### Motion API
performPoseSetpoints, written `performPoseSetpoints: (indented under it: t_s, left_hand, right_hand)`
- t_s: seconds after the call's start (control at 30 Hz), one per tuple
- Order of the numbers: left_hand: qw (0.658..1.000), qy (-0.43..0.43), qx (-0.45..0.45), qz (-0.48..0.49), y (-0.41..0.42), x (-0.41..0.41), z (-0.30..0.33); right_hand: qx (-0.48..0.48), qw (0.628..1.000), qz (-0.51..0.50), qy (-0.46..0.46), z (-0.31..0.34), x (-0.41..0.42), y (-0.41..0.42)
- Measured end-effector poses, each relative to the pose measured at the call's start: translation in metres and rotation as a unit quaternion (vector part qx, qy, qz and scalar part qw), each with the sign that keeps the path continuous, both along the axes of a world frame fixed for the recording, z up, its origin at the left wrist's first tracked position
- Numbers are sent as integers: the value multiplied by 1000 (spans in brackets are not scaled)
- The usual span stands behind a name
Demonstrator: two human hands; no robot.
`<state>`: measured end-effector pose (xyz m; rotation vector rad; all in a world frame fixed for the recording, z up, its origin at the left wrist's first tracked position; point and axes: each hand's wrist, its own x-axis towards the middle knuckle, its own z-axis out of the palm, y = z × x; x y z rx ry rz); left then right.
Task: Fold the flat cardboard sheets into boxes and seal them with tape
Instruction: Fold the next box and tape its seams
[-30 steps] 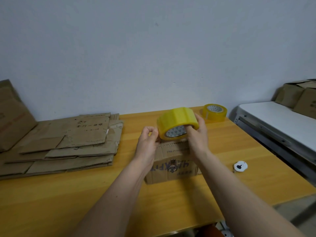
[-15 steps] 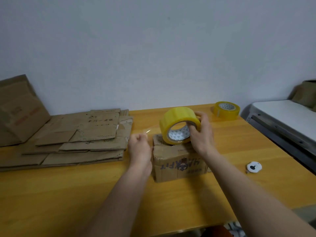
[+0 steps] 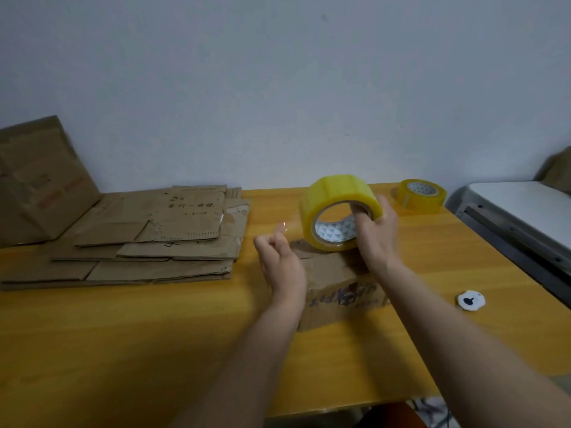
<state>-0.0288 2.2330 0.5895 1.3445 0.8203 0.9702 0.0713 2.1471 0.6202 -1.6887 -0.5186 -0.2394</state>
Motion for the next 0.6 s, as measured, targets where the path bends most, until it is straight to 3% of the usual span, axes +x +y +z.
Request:
performPoseSetpoints:
  t_s: [0.07,0.2,0.27,0.37,0.47,0.6]
  left_hand:
    - [999,12,39,-18,-2,5,-1]
    - [998,68,9,-10,-12,11,-14]
    - [999,41,13,-7,-15,16,-12]
    - [998,12,55,-40,-12,27,-3]
    - [989,46,117,-80,-8,35,-3]
    - [979,80,177,-61,-10,41,-10]
  right_hand:
    - [-8,1000,-24,-10,0,1,-7]
    - [-75,996,-43,-4,-3,0,-14]
    - [-42,998,-47,5,-1,0,-13]
    - [-4,999,-39,19,6,8,-16]
    - [-24,999,-23,31,9,19,-26]
    - [-42,996,-42,66,-1,29,-41]
